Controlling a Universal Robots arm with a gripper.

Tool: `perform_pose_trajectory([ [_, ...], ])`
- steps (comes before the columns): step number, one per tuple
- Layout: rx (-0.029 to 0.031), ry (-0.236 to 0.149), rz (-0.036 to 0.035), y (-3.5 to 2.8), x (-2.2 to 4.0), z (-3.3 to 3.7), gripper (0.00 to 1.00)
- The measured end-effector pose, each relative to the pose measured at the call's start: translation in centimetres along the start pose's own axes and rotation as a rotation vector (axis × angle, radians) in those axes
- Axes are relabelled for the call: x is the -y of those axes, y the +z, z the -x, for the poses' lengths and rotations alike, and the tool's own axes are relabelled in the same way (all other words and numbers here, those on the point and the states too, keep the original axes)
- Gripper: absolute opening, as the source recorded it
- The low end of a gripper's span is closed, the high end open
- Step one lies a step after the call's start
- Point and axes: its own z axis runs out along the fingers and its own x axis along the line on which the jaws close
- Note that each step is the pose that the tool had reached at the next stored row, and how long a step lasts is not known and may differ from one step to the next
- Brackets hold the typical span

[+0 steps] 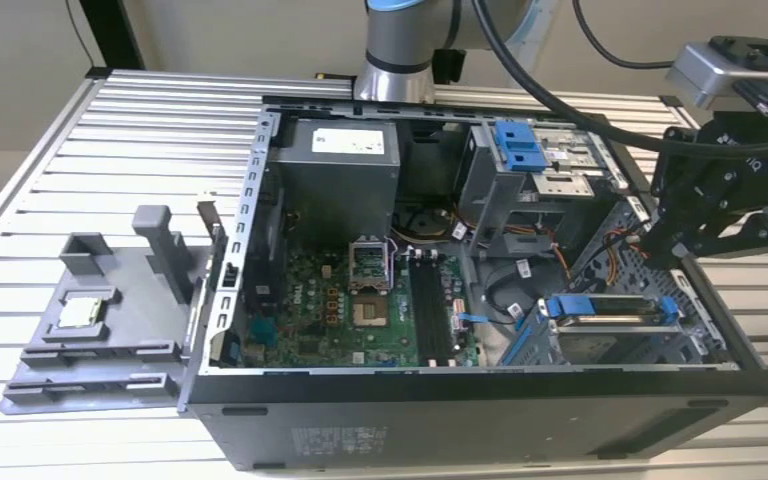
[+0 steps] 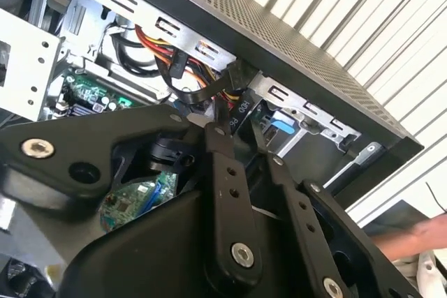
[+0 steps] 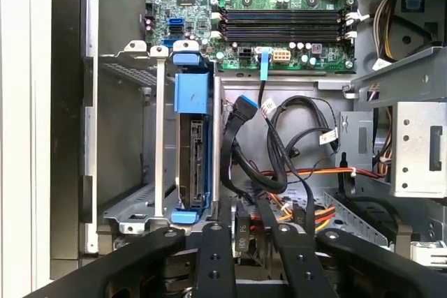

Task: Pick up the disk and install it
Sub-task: 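Insert the first disk wire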

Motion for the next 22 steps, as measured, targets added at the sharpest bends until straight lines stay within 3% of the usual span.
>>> perform_pose_trajectory([
  [15,0.0,0.0,0.0005,0.0,-0.03,-0.01,0.0],
  [22,0.0,0.0,0.0005,0.06,-0.54,-0.42,0.0],
])
